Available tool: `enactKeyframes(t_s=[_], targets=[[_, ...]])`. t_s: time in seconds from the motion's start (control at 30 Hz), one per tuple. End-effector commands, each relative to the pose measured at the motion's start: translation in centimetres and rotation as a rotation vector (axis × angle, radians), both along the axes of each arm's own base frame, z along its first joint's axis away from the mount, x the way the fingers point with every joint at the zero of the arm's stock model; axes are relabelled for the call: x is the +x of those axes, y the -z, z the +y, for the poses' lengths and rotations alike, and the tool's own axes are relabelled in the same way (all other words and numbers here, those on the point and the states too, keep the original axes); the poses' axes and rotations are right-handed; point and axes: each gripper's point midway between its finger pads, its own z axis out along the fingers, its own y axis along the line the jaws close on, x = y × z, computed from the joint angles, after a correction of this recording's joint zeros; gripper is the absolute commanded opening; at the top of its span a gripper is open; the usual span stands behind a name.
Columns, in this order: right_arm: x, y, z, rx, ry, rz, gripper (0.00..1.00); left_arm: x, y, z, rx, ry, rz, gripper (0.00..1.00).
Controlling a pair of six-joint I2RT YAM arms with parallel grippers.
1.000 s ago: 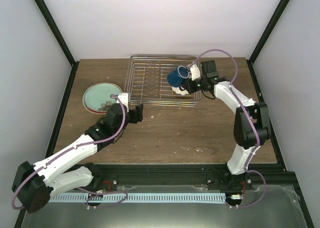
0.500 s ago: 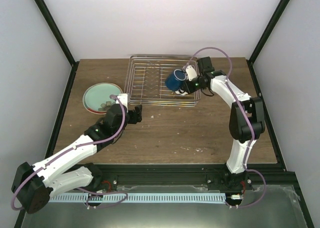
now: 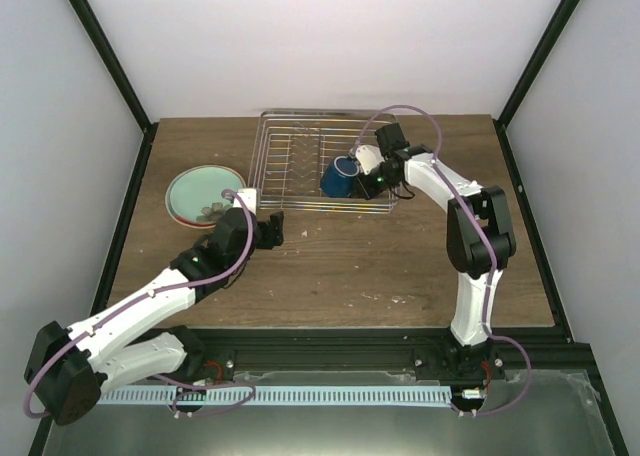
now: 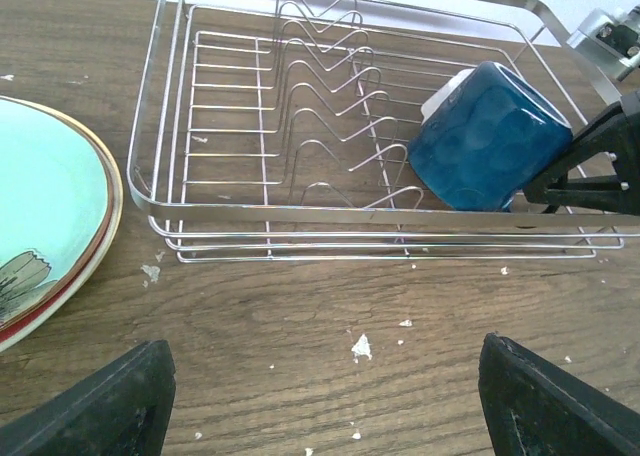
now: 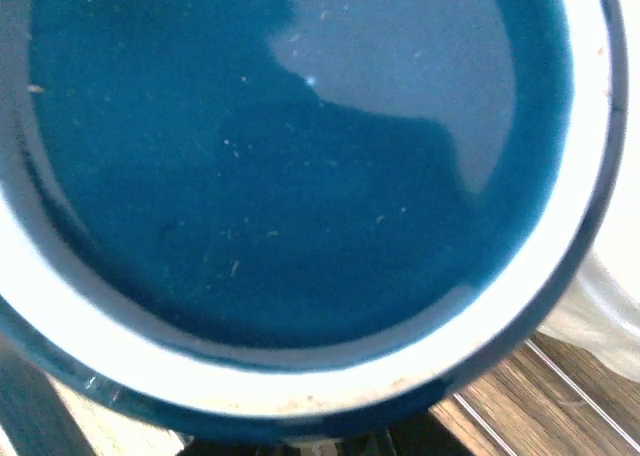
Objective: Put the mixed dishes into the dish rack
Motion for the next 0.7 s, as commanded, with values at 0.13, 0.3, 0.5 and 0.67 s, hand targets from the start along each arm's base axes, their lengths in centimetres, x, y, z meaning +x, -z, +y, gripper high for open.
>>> enactKeyframes(t_s=[0.13,0.3,0.5,0.67], targets=[[2.3,-2.0,-1.6,-0.104,0.077,-0.099,0.03,0.2,-0.9,1.0,0.041,-0.043,-0.004,0.86],[2.2,-1.5,-2.3,-0.136,0.102,-0.087,0.12,0.1,-1.0,1.8,0.072,-0.074,0.010,0.87],[2.2,-1.0,-3.1,-0.177,0.129,-0.085,0.24,0.1,-0.9,2.7,0.088,-0.095,0.024,0.88],[2.2,-1.7,-3.3,-0.176,0.142,-0.104,0.32,0.0,-1.4,3.5,0.088,-0.114,0.028,0.89]])
